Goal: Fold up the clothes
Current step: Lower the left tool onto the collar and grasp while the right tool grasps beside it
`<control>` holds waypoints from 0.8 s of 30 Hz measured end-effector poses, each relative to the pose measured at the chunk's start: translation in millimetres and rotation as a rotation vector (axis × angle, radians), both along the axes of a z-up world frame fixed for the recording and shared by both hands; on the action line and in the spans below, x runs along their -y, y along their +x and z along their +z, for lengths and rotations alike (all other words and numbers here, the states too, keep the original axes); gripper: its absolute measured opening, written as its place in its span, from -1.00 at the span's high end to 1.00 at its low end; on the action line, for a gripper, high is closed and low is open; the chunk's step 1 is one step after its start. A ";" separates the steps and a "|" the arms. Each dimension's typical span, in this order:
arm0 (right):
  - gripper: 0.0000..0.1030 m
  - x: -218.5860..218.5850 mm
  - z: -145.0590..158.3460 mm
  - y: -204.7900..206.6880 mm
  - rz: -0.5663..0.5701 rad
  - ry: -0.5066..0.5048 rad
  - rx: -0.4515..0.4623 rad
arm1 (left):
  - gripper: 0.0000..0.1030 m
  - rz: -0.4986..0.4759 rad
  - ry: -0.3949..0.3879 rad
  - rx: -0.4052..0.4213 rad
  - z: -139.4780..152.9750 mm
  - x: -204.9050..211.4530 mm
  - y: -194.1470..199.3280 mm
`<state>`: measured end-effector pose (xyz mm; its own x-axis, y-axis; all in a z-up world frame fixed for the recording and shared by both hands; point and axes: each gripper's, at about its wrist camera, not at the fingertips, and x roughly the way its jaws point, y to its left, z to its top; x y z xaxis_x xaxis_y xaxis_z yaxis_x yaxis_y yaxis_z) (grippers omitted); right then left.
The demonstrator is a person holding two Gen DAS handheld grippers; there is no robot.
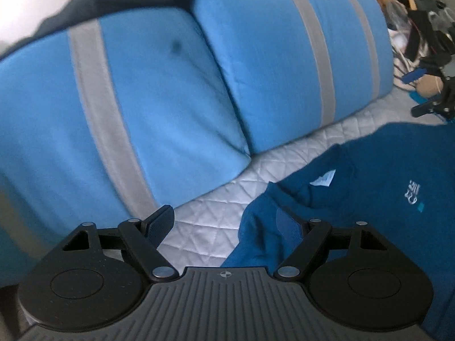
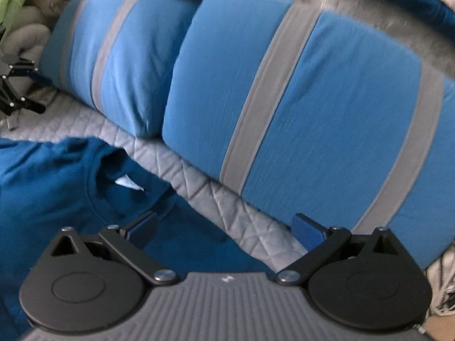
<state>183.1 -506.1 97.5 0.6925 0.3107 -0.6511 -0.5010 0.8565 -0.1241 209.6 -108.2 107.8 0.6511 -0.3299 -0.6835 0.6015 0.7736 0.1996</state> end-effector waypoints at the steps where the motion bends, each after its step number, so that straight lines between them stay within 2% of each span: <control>1: -0.99 -1.2 -8.1 5.5 -0.001 0.006 -0.016 | -0.53 -0.010 -0.001 -0.013 -5.7 1.4 6.5; 5: -0.98 -7.0 -36.1 28.0 -0.008 0.028 -0.065 | -0.53 -0.007 0.015 -0.053 -26.5 9.5 30.5; 9: -0.96 -20.9 -55.4 43.4 0.027 0.002 -0.079 | -0.53 -0.031 -0.038 -0.089 -40.2 13.8 45.6; 13: -0.90 -36.1 -68.3 58.1 0.070 0.010 -0.100 | -0.52 -0.057 -0.081 -0.179 -54.8 18.3 65.3; 15: -0.80 -42.2 -72.7 66.4 0.084 0.033 -0.125 | -0.40 -0.049 -0.072 -0.218 -63.8 20.5 77.6; 17: -0.80 -49.4 -76.7 72.9 0.106 0.054 -0.139 | -0.19 -0.043 -0.078 -0.251 -71.2 21.4 87.9; 21: -0.64 -63.3 -88.3 85.8 0.161 0.058 -0.188 | -0.05 -0.060 -0.143 -0.318 -81.1 20.2 97.9; 24: -0.56 -69.4 -96.2 94.6 0.180 0.069 -0.230 | 0.34 -0.074 -0.185 -0.366 -88.8 18.2 98.9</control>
